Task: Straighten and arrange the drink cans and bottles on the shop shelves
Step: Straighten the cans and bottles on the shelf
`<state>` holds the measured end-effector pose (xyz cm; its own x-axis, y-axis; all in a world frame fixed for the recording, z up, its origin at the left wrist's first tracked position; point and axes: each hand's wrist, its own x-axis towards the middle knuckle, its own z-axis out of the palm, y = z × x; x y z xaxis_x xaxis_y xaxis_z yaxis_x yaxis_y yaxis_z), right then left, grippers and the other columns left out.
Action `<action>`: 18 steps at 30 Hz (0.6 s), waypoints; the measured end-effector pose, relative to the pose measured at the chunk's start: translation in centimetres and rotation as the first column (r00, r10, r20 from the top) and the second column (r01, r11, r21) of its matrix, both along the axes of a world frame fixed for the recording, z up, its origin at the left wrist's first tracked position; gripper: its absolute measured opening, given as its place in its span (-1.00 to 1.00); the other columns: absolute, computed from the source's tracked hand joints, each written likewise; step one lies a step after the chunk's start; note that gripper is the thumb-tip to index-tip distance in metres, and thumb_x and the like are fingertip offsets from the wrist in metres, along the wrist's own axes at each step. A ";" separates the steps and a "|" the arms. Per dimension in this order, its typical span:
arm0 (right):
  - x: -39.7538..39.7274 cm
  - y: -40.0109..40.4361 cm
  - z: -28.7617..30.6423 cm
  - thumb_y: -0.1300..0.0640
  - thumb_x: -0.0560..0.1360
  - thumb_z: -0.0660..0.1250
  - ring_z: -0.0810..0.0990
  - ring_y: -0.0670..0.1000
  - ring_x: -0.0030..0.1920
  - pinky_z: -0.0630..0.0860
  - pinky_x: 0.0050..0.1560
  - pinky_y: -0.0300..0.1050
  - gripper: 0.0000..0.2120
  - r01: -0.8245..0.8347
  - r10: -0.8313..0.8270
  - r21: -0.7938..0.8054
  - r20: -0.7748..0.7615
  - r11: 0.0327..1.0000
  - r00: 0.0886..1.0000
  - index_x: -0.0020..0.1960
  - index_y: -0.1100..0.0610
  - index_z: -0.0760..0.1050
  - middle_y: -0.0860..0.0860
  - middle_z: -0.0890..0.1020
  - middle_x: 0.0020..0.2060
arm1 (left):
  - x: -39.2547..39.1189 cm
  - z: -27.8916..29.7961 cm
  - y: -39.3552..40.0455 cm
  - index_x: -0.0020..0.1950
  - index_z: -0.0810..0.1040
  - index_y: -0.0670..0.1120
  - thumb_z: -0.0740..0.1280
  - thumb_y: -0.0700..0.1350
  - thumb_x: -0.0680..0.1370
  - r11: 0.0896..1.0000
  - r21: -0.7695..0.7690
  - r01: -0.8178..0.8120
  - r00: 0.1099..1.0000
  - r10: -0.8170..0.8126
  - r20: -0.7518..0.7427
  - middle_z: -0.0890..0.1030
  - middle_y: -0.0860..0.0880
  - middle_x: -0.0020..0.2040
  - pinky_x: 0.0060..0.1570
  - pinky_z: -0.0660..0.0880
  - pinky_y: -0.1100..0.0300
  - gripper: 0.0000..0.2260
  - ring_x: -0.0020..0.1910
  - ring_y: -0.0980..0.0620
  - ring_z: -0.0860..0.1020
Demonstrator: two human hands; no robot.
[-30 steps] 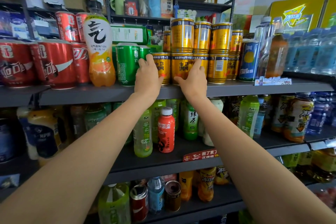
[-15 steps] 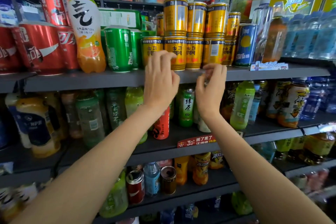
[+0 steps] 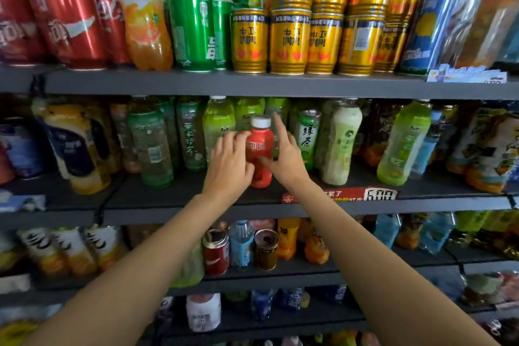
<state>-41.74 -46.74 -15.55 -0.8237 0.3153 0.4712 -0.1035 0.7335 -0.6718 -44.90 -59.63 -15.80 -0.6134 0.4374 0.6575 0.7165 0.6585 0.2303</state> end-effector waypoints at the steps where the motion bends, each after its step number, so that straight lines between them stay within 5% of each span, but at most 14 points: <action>1: -0.8 -0.3 0.3 0.24 0.42 0.40 0.32 0.17 0.38 0.29 0.33 -0.04 -0.14 -0.013 0.013 -0.008 0.012 1.000 1.000 0.52 -0.03 -0.05 0.22 0.32 0.38 | 0.0 0.1 -0.3 0.39 0.29 -0.18 0.27 -0.23 0.44 1.000 0.003 -0.003 1.000 0.003 0.009 0.37 -0.17 0.26 0.24 0.29 0.02 -0.48 0.27 -0.14 0.33; 5: -2.9 -1.6 0.6 0.24 0.42 0.41 0.43 0.22 0.26 0.38 0.26 0.04 -0.24 0.042 -0.039 -0.076 0.040 0.996 0.998 0.48 0.00 0.07 0.21 0.32 0.32 | 0.0 -0.3 -1.3 0.41 0.25 -0.17 0.26 -0.24 0.45 1.000 0.016 0.005 0.999 -0.006 0.037 0.34 -0.15 0.28 0.30 0.28 0.06 -0.47 0.28 -0.11 0.33; 12: 0.2 -5.8 -1.6 0.26 0.39 0.43 0.48 0.08 0.17 0.53 0.11 -0.09 -0.39 0.100 -0.127 -0.097 -0.332 0.990 0.935 0.35 0.03 0.27 0.07 0.35 0.20 | 0.9 -2.0 -3.2 0.46 0.14 -0.16 0.35 -0.16 0.45 0.989 0.019 0.148 0.978 -0.149 0.144 0.30 -0.15 0.33 0.30 0.25 0.13 -0.36 0.34 -0.10 0.30; 18: 2.5 -14.9 0.7 0.12 0.37 0.47 0.39 -0.08 0.18 0.42 0.15 -0.19 -0.28 -0.012 -0.016 -0.060 -0.446 0.998 0.895 0.43 0.01 0.21 0.00 0.37 0.19 | 2.2 -1.1 -11.1 0.44 0.16 -0.10 0.43 -0.11 0.40 0.920 0.346 0.183 0.925 -0.281 0.257 0.42 -0.08 0.33 0.25 0.40 0.08 -0.31 0.30 0.00 0.42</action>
